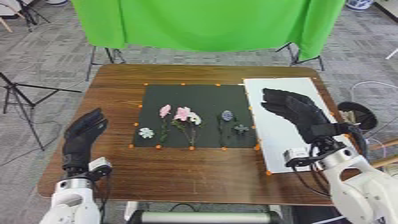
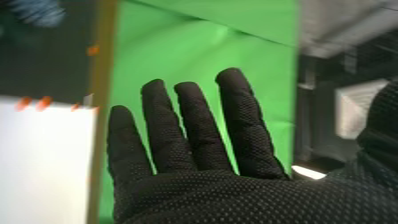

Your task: Arrange flowers

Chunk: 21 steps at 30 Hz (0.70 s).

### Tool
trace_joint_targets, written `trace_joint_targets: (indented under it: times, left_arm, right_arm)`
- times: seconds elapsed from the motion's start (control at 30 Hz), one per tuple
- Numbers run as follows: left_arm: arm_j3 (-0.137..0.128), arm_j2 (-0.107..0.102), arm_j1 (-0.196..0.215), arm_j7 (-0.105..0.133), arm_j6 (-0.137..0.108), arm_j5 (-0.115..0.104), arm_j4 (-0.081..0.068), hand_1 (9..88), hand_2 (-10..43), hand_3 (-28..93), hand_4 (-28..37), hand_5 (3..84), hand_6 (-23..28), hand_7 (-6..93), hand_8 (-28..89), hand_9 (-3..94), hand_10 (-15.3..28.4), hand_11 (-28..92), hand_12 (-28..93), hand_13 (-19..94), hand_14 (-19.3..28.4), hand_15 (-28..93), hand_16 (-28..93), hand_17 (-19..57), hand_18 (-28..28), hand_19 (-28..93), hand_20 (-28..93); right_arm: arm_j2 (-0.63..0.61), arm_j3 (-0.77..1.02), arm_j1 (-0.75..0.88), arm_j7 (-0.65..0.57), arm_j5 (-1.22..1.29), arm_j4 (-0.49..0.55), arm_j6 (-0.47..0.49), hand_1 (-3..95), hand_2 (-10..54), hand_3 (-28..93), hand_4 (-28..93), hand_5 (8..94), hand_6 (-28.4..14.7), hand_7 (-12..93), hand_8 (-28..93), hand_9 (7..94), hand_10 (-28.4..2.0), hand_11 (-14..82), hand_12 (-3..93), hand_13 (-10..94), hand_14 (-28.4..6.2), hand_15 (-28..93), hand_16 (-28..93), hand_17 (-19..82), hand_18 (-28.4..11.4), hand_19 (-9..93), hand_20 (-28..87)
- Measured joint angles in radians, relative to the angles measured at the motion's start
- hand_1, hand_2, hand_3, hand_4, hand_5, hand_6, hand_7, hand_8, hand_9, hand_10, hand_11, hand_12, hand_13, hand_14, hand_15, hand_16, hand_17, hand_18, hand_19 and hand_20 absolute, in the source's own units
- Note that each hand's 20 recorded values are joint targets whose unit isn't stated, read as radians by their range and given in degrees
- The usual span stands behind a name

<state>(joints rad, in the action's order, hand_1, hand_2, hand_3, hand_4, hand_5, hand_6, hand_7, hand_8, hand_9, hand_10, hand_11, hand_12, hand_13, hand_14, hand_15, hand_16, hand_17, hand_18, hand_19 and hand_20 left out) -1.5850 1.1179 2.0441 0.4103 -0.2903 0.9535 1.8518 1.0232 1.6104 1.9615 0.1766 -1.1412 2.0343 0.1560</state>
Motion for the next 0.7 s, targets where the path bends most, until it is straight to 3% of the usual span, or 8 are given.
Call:
trace_joint_targets:
  times: [0.07, 0.17, 0.23, 0.33, 0.4, 0.5, 0.57, 0.7]
  left_arm:
    - [0.005, -0.001, -0.031, -0.008, 0.004, 0.072, -0.016, 46.2, -4.4, 67, -13.1, 48.6, -1.2, 23.1, -10, 42.6, 11.3, 26, 13, 38, 14.8, 26, -2, 12.5, 12.6, 23, 22]
    - [0.027, -0.007, -0.093, -0.017, 0.023, 0.219, -0.052, 44.8, -3.9, 66, -14.2, 49.3, -0.5, 22.4, -10, 43.6, 11.6, 26, 13, 39, 14.8, 25, -2, 13.0, 12.5, 21, 22]
    - [0.051, -0.016, -0.135, -0.021, 0.059, 0.269, -0.067, 44.0, -4.0, 66, -14.3, 49.5, -0.4, 22.0, -10, 44.0, 11.8, 26, 13, 39, 14.7, 24, -2, 13.3, 12.5, 20, 21]
    - [0.076, -0.024, -0.185, -0.020, 0.143, 0.271, -0.068, 43.2, -4.5, 66, -14.3, 49.7, -0.2, 21.9, -9, 44.3, 12.0, 26, 13, 39, 14.5, 23, -3, 13.4, 12.1, 19, 21]
    - [0.078, -0.024, -0.203, -0.017, 0.168, 0.271, -0.058, 42.9, -4.6, 66, -14.4, 49.9, -0.1, 21.8, -9, 44.4, 12.1, 26, 13, 39, 14.5, 23, -2, 13.4, 12.0, 18, 21]
    - [0.069, -0.017, -0.202, -0.013, 0.165, 0.269, -0.031, 42.5, -4.7, 67, -14.4, 50.0, 0.0, 21.6, -9, 44.6, 12.2, 25, 13, 39, 14.7, 23, -2, 13.3, 11.9, 18, 21]
    - [0.055, -0.008, -0.189, -0.011, 0.160, 0.266, -0.011, 42.0, -4.7, 67, -14.2, 50.0, 0.0, 21.5, -9, 44.7, 12.2, 25, 13, 39, 14.8, 23, -2, 13.2, 12.0, 18, 21]
    - [0.030, 0.007, -0.148, -0.005, 0.149, 0.247, 0.012, 41.7, -4.7, 67, -14.2, 50.0, 0.1, 21.3, -9, 44.8, 12.2, 25, 13, 39, 15.1, 22, -2, 13.0, 12.0, 17, 21]
  right_arm:
    - [0.002, -0.050, 0.017, 0.110, 0.033, 0.000, -0.107, 8.2, -9.2, 78, -18, 47.4, 0.9, 13, -8, 42.3, -13.7, 4.8, 13.4, 31, -15.5, 8, 21, 18, -16.3, 4, 27]
    - [0.007, -0.059, 0.047, 0.180, 0.152, 0.015, -0.259, 5.6, -8.5, 77, -19, 44.3, 1.2, 12, -8, 40.5, -13.7, 4.3, 13.2, 28, -15.0, 7, 20, 17, -15.9, 2, 27]
    - [0.010, -0.024, 0.071, 0.177, 0.215, 0.025, -0.289, 4.5, -7.9, 77, -19, 39.1, 1.4, 9, -8, 36.2, -13.0, 3.1, 12.5, 25, -14.5, 5, 19, 14, -15.2, 0, 25]
    - [0.014, 0.049, 0.102, 0.164, 0.230, 0.028, -0.243, 2.8, -7.3, 76, -20, 31.9, 2.1, 6, -7, 28.9, -11.2, 0.5, 10.6, 18, -13.6, -1, 18, 8, -13.7, -1, 23]
    - [0.020, 0.085, 0.115, 0.158, 0.208, 0.024, -0.169, 1.5, -7.0, 75, -21, 27.8, 2.2, 5, -7, 23.2, -9.8, -1.5, 10.0, 13, -12.9, -5, 18, 3, -11.9, 0, 20]
    - [0.027, 0.082, 0.117, 0.156, 0.163, 0.020, -0.111, -1.8, -5.3, 71, -24, 27.8, -2.1, 1, -6, 18.7, -9.3, -4.2, 10.4, 8, -12.2, -17, 30, -3, -9.9, 1, 17]
    - [0.032, 0.064, 0.117, 0.152, 0.159, 0.021, -0.112, -2.5, -3.4, 66, -27, 36.6, -6.3, 0, -6, 17.3, -9.4, -5.0, 10.6, 5, -12.2, -22, 35, -7, -8.9, 0, 16]
    - [0.050, 0.061, 0.127, 0.116, 0.191, 0.031, -0.108, -2.6, -1.8, 62, -28, 48.2, -7.0, 2, -6, 19.1, -8.6, -4.5, 10.6, 4, -12.4, -25, 38, -8, -8.8, 0, 17]
